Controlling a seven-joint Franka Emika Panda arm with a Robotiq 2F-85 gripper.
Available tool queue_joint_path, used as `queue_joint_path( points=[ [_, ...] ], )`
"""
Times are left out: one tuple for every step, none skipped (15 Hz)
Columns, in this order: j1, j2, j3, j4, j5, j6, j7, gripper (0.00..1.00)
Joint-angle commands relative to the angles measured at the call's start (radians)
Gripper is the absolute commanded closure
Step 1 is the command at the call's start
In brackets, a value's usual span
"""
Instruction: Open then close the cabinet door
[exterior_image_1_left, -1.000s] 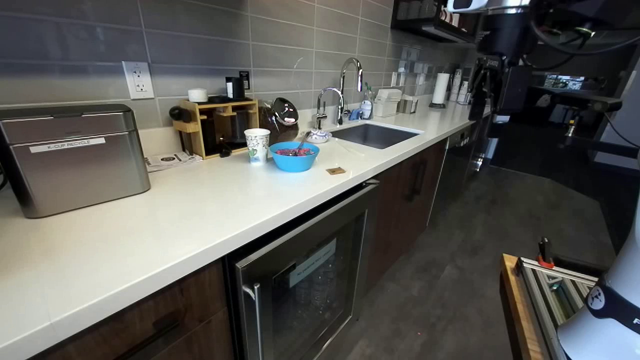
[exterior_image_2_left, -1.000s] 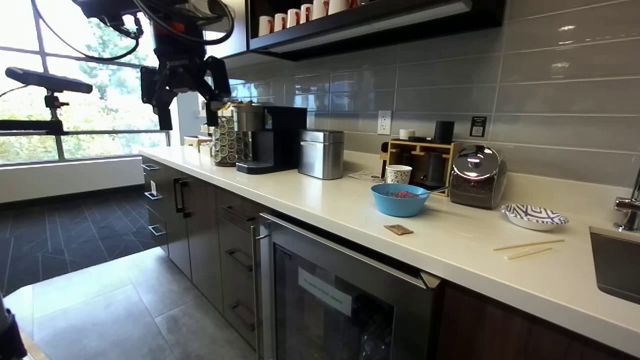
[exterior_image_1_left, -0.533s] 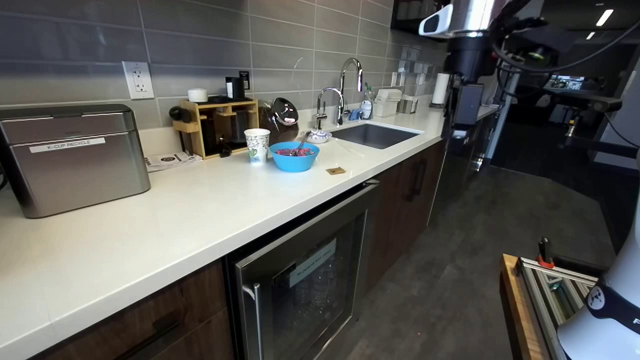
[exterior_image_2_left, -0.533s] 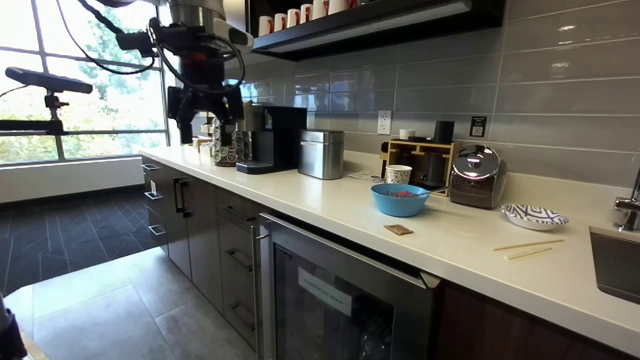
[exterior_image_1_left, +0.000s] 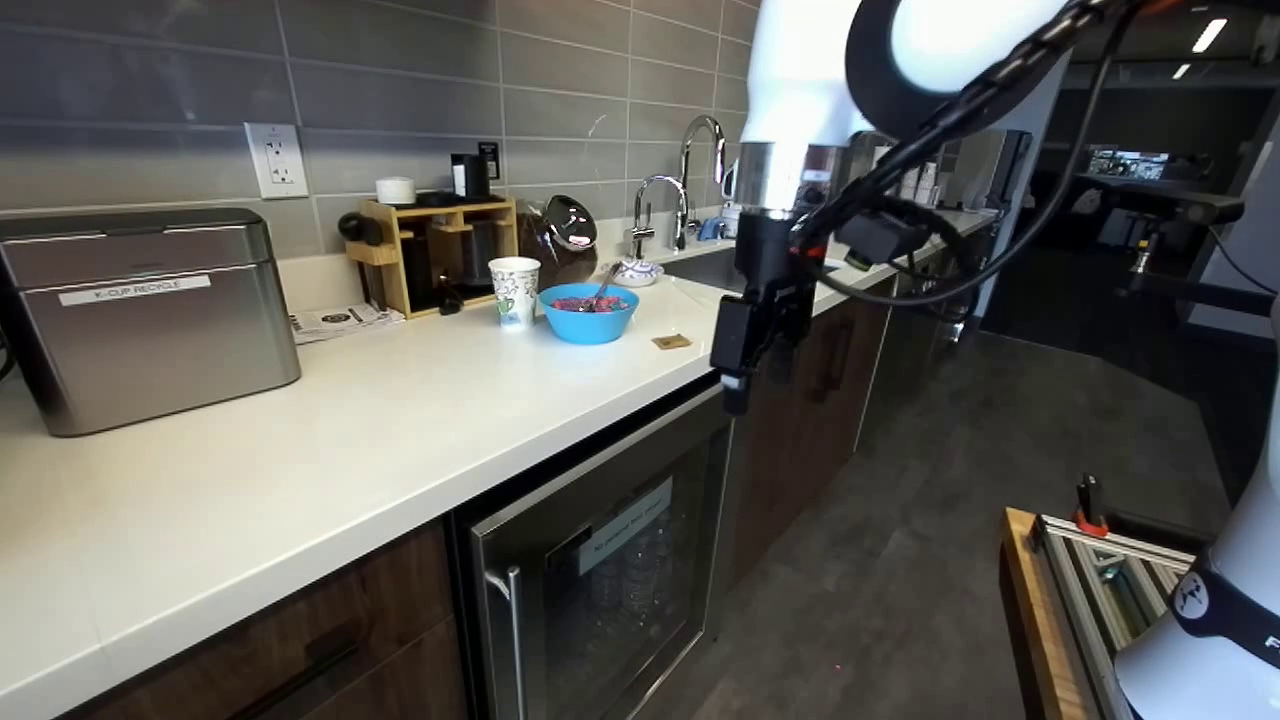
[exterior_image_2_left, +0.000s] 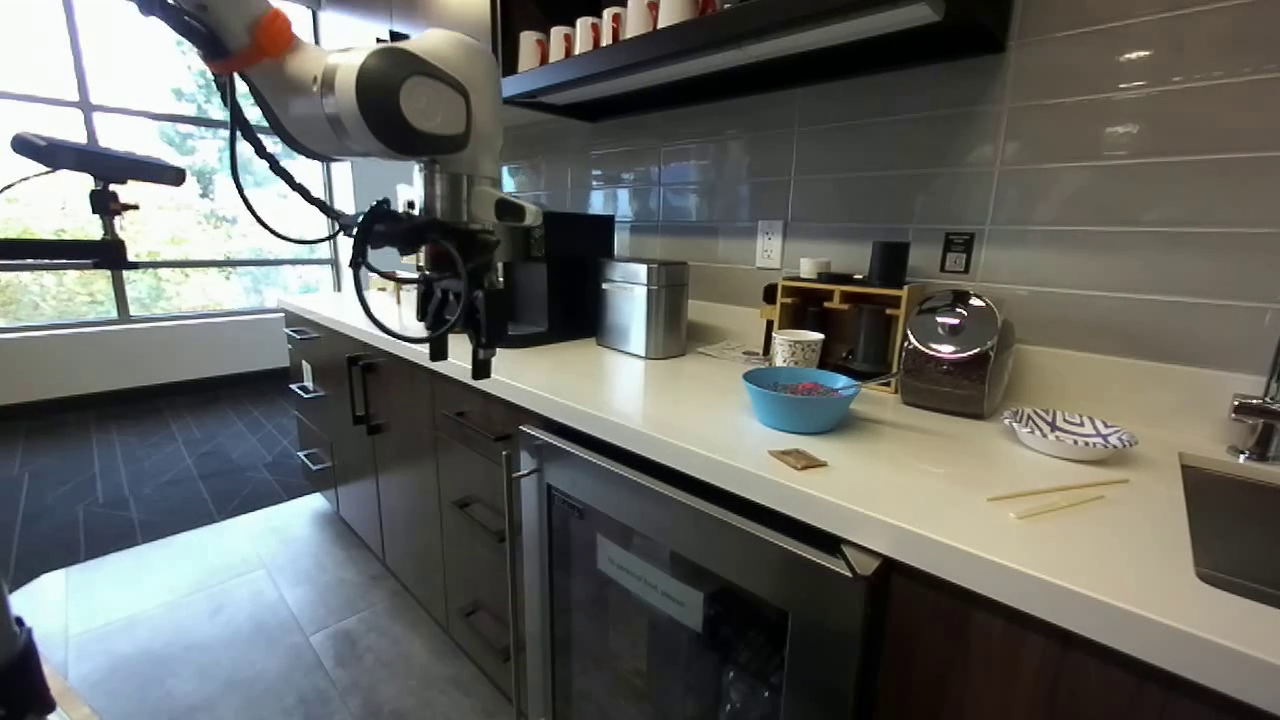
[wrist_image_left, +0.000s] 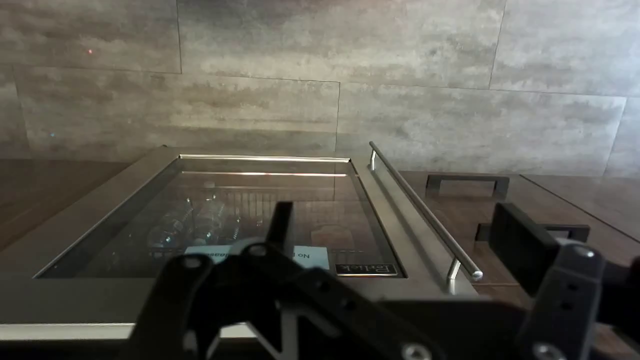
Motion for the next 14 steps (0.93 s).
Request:
queue_joint_path(
  points=[
    [0.008, 0.203, 0.082, 0.093, 0.004, 0.107, 0.250, 0.00],
    [0.014, 0.251, 0.095, 0.117, 0.001, 0.132, 0.312, 0.00],
    [0.018, 0.292, 0.106, 0.135, -0.018, 0.170, 0.375, 0.00],
    [0.026, 0.338, 0.109, 0.161, -0.032, 0.202, 0.423, 0.00],
    [0.035, 0.384, 0.106, 0.188, -0.048, 0.215, 0.468, 0.00],
    [0.050, 0.428, 0.099, 0.217, -0.040, 0.231, 0.486, 0.00],
    [0.065, 0.477, 0.090, 0.244, -0.074, 0.271, 0.517, 0.00],
    [0.080, 0.517, 0.080, 0.273, -0.085, 0.283, 0.535, 0.00],
    [0.097, 0.560, 0.074, 0.306, -0.079, 0.282, 0.529, 0.00],
    [0.110, 0.595, 0.072, 0.336, -0.067, 0.270, 0.503, 0.00],
    [0.105, 0.501, 0.060, 0.259, -0.046, 0.266, 0.480, 0.00],
    [0.116, 0.538, 0.056, 0.286, -0.044, 0.266, 0.478, 0.00],
    [0.124, 0.564, 0.055, 0.307, -0.041, 0.264, 0.476, 0.00],
    [0.128, 0.581, 0.053, 0.320, -0.040, 0.264, 0.475, 0.00]
  ],
)
